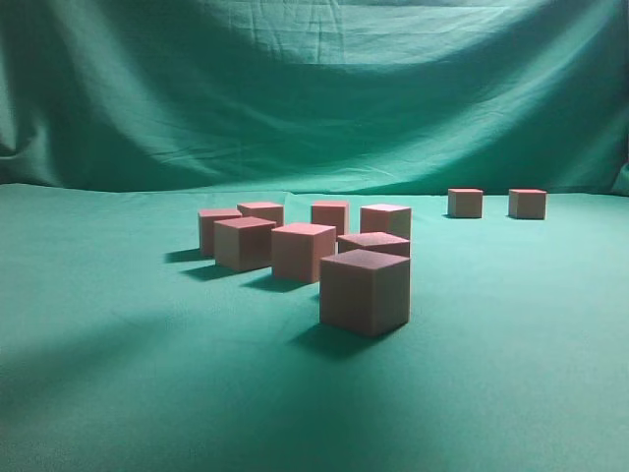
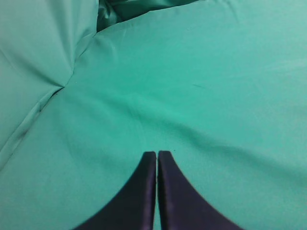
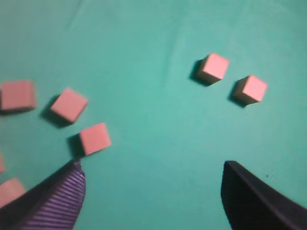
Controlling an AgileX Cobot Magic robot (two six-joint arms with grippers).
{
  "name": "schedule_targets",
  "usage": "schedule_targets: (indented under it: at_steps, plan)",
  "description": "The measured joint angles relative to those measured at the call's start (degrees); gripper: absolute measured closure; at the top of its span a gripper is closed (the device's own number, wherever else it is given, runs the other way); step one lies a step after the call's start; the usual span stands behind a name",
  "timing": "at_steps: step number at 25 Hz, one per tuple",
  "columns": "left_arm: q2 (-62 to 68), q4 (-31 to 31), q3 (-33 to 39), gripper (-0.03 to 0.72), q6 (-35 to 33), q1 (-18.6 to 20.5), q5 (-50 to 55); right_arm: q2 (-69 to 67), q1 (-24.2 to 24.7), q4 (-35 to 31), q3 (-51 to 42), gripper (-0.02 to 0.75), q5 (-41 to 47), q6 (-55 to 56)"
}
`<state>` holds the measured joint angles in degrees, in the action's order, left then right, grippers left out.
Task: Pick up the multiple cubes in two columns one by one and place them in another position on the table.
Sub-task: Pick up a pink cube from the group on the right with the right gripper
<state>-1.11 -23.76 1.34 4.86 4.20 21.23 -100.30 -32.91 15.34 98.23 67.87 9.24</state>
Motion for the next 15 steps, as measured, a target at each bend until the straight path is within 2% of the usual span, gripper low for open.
schedule_targets:
  at_steps: [4,8,12,15]
  plan:
    - [0.00,0.00,0.00,0.688,0.00,0.00,0.00,-4.16,9.26,-3.07,2.59,0.161,-3.30,0.35]
    - [0.00,0.00,0.00,0.688,0.00,0.00,0.00,-11.29,16.40,-10.29,7.00,0.161,-5.39,-0.52]
    - [0.00,0.00,0.00,0.688,0.00,0.00,0.00,-18.49,19.88,-16.69,11.42,0.161,-8.56,-3.13]
    - [0.00,0.00,0.00,0.688,0.00,0.00,0.00,-23.07,20.48,-18.12,13.56,0.161,-11.06,-4.66]
